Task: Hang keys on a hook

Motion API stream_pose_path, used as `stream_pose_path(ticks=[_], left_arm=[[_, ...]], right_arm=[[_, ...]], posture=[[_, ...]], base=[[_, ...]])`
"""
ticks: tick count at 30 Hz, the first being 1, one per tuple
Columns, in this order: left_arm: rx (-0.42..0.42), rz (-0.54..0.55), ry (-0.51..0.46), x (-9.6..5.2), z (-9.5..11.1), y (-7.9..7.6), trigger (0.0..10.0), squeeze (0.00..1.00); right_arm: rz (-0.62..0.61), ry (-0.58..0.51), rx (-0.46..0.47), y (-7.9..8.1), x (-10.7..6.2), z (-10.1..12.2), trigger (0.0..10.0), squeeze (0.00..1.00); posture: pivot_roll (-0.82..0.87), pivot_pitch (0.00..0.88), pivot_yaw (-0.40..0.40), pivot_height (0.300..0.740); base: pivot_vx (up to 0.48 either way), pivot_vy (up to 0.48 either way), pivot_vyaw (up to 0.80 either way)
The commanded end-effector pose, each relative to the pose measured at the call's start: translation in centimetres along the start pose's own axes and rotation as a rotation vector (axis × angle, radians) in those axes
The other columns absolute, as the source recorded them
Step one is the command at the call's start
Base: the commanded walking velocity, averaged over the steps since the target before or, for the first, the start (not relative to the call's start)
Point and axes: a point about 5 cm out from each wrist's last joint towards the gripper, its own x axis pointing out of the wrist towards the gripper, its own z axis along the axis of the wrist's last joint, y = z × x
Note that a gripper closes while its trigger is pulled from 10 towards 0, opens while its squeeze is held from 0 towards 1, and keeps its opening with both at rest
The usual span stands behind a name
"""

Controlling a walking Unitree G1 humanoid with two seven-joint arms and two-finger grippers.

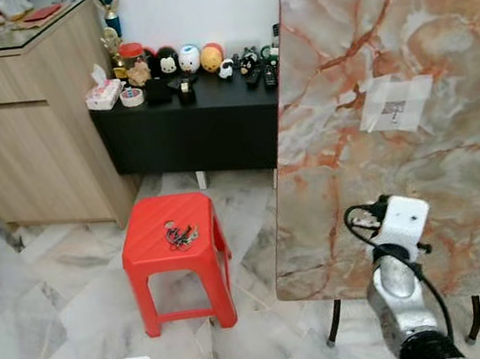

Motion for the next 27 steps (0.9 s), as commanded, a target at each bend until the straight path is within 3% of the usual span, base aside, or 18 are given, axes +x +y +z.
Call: stream_pose_path(ticks=[1, 5, 8, 11, 18, 27], left_arm=[[-0.006, -0.006, 0.016, 0.0, -0.2, -0.1, 10.0, 0.00], [-0.016, -0.006, 0.010, 0.0, -0.1, -0.1, 10.0, 0.00], [-0.014, -0.020, 0.016, 0.0, -0.1, -0.4, 10.0, 0.00], [-0.014, -0.021, 0.018, 0.0, -0.1, -0.4, 10.0, 0.00], [-0.021, -0.009, 0.021, 0.0, -0.3, -0.3, 10.0, 0.00], [-0.031, -0.004, 0.021, -0.1, -0.5, -0.1, 10.0, 0.00]], right_arm=[[-0.008, -0.022, 0.011, 0.0, 0.6, 0.8, 10.0, 0.00], [0.037, -0.019, 0.042, 0.6, 1.0, 1.1, 10.0, 0.00], [0.129, 0.094, 0.075, 1.7, 0.1, -0.7, 10.0, 0.00], [0.159, 0.118, 0.064, 2.0, -0.4, -1.4, 10.0, 0.00], [0.195, 0.073, 0.094, 1.2, -2.4, -2.5, 10.0, 0.00], [0.200, 0.063, 0.060, -0.9, -5.1, -3.8, 10.0, 0.00]], posture=[[0.06, 0.000, -0.061, 0.740], [0.06, 0.000, -0.063, 0.740], [0.06, 0.000, -0.064, 0.740], [0.06, 0.000, -0.064, 0.740], [0.06, 0.000, -0.070, 0.740], [0.06, 0.000, -0.068, 0.740]], base=[[0.000, 0.000, 0.00], [0.000, 0.000, 0.00], [0.000, 0.000, 0.00], [0.000, 0.000, 0.00], [0.000, 0.000, 0.00], [0.000, 0.000, 0.00]])
